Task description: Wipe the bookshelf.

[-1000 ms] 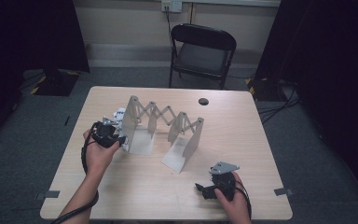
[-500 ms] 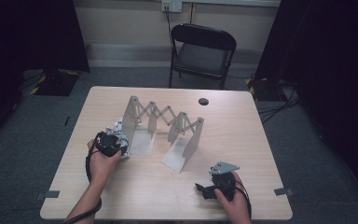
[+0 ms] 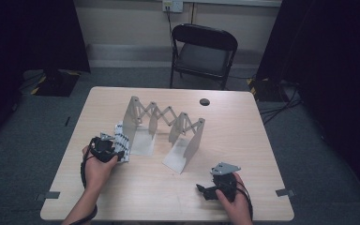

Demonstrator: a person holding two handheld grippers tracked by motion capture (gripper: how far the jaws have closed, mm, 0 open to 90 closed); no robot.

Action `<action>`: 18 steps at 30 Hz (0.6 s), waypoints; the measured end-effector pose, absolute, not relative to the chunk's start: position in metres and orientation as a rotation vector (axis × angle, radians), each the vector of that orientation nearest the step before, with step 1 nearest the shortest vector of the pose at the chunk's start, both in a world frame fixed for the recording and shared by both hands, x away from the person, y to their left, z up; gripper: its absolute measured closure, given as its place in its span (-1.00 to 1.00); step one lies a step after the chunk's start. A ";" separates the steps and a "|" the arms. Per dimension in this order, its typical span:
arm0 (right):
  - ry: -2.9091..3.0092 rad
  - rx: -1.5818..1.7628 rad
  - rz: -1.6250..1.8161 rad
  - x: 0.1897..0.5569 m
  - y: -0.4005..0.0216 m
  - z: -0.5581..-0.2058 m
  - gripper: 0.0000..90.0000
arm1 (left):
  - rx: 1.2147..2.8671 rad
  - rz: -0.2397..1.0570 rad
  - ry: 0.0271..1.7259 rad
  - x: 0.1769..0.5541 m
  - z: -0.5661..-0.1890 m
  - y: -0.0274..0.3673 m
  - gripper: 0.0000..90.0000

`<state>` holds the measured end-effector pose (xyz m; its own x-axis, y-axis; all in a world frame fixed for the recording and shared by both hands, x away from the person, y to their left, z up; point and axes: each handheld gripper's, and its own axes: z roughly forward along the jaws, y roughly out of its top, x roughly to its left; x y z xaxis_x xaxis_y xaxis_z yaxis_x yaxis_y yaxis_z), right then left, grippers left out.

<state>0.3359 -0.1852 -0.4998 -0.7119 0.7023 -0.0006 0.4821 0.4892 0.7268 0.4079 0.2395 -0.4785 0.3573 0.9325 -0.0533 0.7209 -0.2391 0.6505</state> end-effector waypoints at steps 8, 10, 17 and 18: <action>2.441 1.001 1.052 0.336 -0.185 -0.500 -0.77 | 2.015 0.512 1.472 0.409 -0.473 0.244 0.02; 2.441 1.000 1.052 0.336 -0.185 -0.500 -0.77 | 1.998 0.521 1.487 0.412 -0.473 0.245 -0.03; 2.442 1.000 1.053 0.336 -0.185 -0.500 -0.77 | 2.001 0.545 1.457 0.426 -0.479 0.240 -0.03; 2.442 0.999 1.053 0.336 -0.185 -0.500 -0.77 | 2.006 0.537 1.455 0.428 -0.481 0.238 0.00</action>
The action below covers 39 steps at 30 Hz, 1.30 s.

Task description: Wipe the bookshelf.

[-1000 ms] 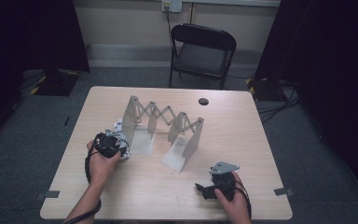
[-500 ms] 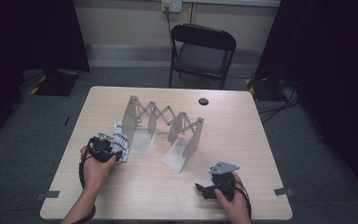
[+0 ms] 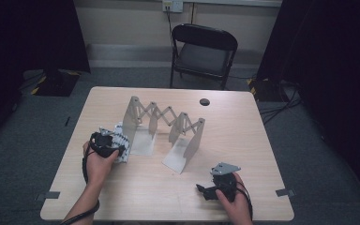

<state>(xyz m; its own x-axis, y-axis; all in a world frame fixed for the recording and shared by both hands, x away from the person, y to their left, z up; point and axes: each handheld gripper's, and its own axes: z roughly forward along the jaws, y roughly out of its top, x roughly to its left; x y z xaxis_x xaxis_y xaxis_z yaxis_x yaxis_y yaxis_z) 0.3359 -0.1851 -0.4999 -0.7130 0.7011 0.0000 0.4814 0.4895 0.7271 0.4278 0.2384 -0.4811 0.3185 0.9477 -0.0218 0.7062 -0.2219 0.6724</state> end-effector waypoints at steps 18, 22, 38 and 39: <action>2.442 0.999 1.052 0.336 -0.185 -0.500 -0.77 | 1.993 0.543 1.340 0.425 -0.391 0.242 0.69; 2.442 0.999 1.054 0.336 -0.185 -0.500 -0.77 | 1.965 0.591 1.290 0.425 -0.351 0.243 0.69; 2.439 0.999 1.055 0.336 -0.185 -0.500 -0.77 | 1.978 0.531 1.291 0.433 -0.357 0.233 0.69; 2.440 0.999 1.055 0.336 -0.185 -0.500 -0.77 | 1.972 0.529 1.292 0.434 -0.361 0.233 0.68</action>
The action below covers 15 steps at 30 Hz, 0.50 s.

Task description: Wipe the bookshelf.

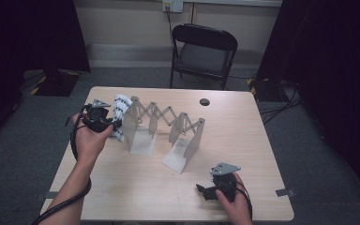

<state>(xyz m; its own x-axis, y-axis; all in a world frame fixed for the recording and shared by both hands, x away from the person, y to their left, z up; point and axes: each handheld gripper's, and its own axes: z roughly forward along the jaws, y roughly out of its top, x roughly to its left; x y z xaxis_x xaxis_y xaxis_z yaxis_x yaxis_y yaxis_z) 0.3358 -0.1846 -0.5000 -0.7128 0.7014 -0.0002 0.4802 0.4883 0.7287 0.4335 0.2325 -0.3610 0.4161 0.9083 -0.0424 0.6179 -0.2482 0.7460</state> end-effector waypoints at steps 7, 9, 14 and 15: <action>2.440 0.999 1.055 0.336 -0.184 -0.500 -0.77 | 1.988 0.491 1.319 0.435 -0.389 0.231 0.68; 2.440 0.999 1.055 0.336 -0.184 -0.500 -0.77 | 1.989 0.478 1.329 0.435 -0.398 0.231 0.68; 2.441 0.999 1.055 0.336 -0.184 -0.500 -0.77 | 1.992 0.455 1.354 0.434 -0.419 0.230 0.68; 2.441 0.999 1.055 0.336 -0.184 -0.500 -0.77 | 1.992 0.450 1.358 0.434 -0.423 0.230 0.68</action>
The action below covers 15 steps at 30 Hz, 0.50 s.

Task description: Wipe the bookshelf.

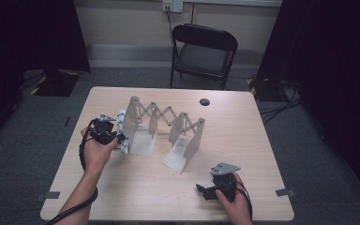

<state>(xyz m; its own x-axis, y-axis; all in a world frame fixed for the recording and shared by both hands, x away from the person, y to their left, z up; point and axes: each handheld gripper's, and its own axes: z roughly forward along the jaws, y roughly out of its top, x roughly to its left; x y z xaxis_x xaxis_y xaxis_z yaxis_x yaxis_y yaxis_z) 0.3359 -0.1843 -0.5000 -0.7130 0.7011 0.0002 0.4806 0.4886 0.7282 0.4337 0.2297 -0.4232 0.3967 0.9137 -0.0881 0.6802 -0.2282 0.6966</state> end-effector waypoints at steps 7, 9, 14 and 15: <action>2.440 0.999 1.055 0.336 -0.184 -0.500 -0.77 | 2.011 0.415 1.387 0.431 -0.449 0.229 0.67; 2.440 0.999 1.055 0.336 -0.184 -0.500 -0.77 | 2.020 0.408 1.391 0.430 -0.455 0.229 0.67; 2.440 0.999 1.054 0.336 -0.184 -0.500 -0.77 | 2.017 0.407 1.399 0.427 -0.463 0.229 0.67; 2.440 0.999 1.054 0.336 -0.184 -0.500 -0.77 | 2.022 0.405 1.400 0.427 -0.464 0.230 0.67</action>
